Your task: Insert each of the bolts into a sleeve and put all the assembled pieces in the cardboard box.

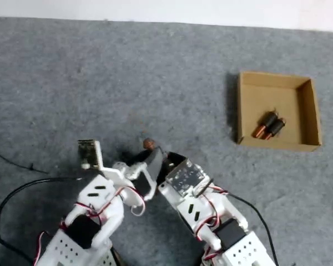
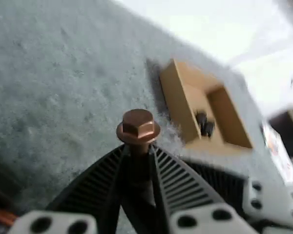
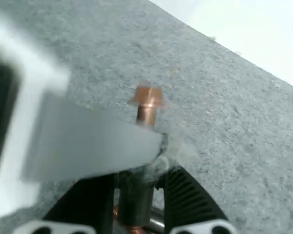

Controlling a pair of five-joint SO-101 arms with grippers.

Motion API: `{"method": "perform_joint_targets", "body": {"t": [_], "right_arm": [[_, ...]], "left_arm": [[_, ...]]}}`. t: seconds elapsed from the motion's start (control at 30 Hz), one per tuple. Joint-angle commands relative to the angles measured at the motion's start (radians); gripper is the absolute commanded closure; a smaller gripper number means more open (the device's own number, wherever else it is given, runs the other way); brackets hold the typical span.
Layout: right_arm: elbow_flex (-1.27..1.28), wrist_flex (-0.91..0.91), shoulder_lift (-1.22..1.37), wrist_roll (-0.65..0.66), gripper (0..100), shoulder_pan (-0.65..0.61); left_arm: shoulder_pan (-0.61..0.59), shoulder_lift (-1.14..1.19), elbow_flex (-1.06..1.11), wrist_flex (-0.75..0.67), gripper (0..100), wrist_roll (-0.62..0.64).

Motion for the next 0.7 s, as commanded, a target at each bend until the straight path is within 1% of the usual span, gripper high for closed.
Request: {"method": "perform_joint_targets", "body": {"t": [0.0,0.23,0.3,0.37,0.47,0.53,0.6,0.63,0.67], "right_arm": [[0.012,-0.005,-0.012,-0.034,99.3,0.025],[0.015,-0.005,-0.012,-0.034,99.3,0.025],[0.015,-0.007,-0.012,-0.031,99.3,0.025],[0.015,-0.007,-0.012,-0.029,99.3,0.028],[0.010,-0.007,-0.012,-0.028,99.3,0.030],[0.008,-0.007,-0.012,-0.028,99.3,0.031],[0.010,-0.007,-0.012,-0.028,99.3,0.035],[0.010,-0.007,-0.012,-0.028,99.3,0.044],[0.010,-0.007,-0.012,-0.028,99.3,0.056]], "left_arm": [[0.041,-0.015,0.019,0.008,99,-0.003],[0.041,-0.015,0.019,0.008,99,-0.005],[0.041,-0.015,0.019,0.008,97,-0.005],[0.041,-0.015,0.019,0.015,88,-0.005],[0.058,-0.015,0.019,0.058,70,-0.005],[0.054,-0.015,0.019,0.064,59,-0.005],[0.024,-0.018,0.012,0.060,53,0.003],[-0.015,-0.019,-0.005,0.060,52,0.021],[-0.068,-0.019,-0.030,0.060,52,0.068]]}}
